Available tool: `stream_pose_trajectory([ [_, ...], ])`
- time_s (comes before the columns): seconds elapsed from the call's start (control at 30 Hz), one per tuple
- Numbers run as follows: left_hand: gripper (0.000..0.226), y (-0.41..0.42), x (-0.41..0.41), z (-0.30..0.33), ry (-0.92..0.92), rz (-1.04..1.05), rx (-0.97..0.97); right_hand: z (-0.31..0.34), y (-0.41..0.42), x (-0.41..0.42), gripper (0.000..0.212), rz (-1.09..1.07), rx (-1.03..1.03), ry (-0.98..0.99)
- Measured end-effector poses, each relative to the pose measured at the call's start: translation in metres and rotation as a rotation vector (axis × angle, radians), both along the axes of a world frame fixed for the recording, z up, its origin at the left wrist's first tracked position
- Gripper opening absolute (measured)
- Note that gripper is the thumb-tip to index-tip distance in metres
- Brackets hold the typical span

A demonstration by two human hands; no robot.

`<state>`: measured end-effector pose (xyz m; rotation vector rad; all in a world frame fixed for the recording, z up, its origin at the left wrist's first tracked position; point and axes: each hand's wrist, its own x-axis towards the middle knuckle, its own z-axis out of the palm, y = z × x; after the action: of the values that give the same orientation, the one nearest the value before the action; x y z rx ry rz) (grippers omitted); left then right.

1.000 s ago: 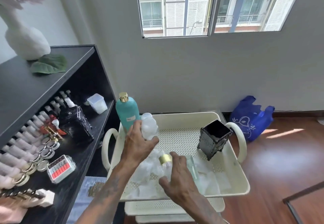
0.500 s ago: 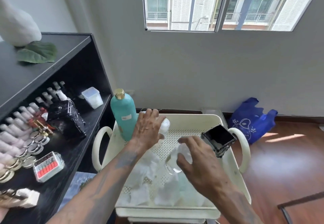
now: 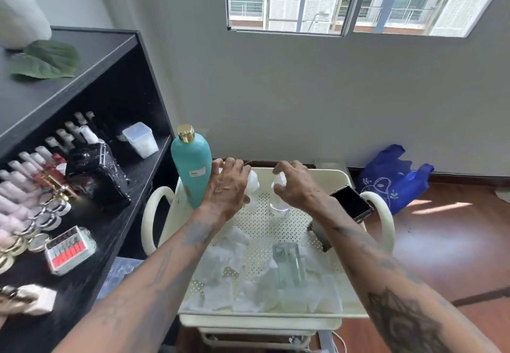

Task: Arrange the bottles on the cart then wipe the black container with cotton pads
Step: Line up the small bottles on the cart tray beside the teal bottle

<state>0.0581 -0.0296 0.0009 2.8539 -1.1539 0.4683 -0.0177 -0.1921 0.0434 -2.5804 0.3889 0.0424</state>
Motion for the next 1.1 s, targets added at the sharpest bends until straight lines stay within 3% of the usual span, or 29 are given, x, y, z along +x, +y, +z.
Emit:
stream_pose_trajectory([
  [0.17,0.081,-0.001,-0.004,-0.005,-0.01,0.061,-0.004,-0.017,-0.001,0.015,0.034,-0.003,0.028,-0.062],
  [0.3,0.09,0.0,-0.006,-0.009,-0.013,0.078,0.04,-0.023,-0.002,0.009,0.047,0.022,0.079,-0.049],
  [0.4,0.095,0.007,-0.004,-0.007,-0.045,0.059,0.036,-0.009,0.006,-0.022,0.049,0.041,0.101,-0.17],
  [0.53,0.066,0.022,-0.032,0.002,-0.067,-0.075,-0.207,-0.003,0.02,-0.113,0.028,0.047,0.059,-0.428],
  [0.63,0.04,0.023,-0.074,-0.004,0.011,-0.419,-0.141,-0.028,0.013,-0.171,0.023,-0.041,-0.003,-0.346],
  [0.73,0.056,0.01,-0.117,-0.017,0.111,-0.673,0.121,-0.061,0.001,-0.197,0.024,-0.113,-0.116,-0.192],
  [0.83,0.069,-0.003,-0.142,-0.025,0.144,-0.733,0.348,-0.076,-0.009,-0.203,0.028,-0.132,-0.199,0.028],
  [0.97,0.052,-0.011,-0.141,-0.023,0.095,-0.7,0.409,-0.072,-0.013,-0.204,0.033,-0.118,-0.16,0.159],
  [1.0,0.053,-0.011,-0.138,-0.026,0.108,-0.693,0.395,-0.067,-0.01,-0.205,0.031,-0.131,-0.168,0.077],
  [1.1,0.067,-0.006,-0.127,-0.025,0.23,-0.614,0.306,-0.029,-0.005,-0.202,0.018,-0.235,-0.186,-0.44],
])
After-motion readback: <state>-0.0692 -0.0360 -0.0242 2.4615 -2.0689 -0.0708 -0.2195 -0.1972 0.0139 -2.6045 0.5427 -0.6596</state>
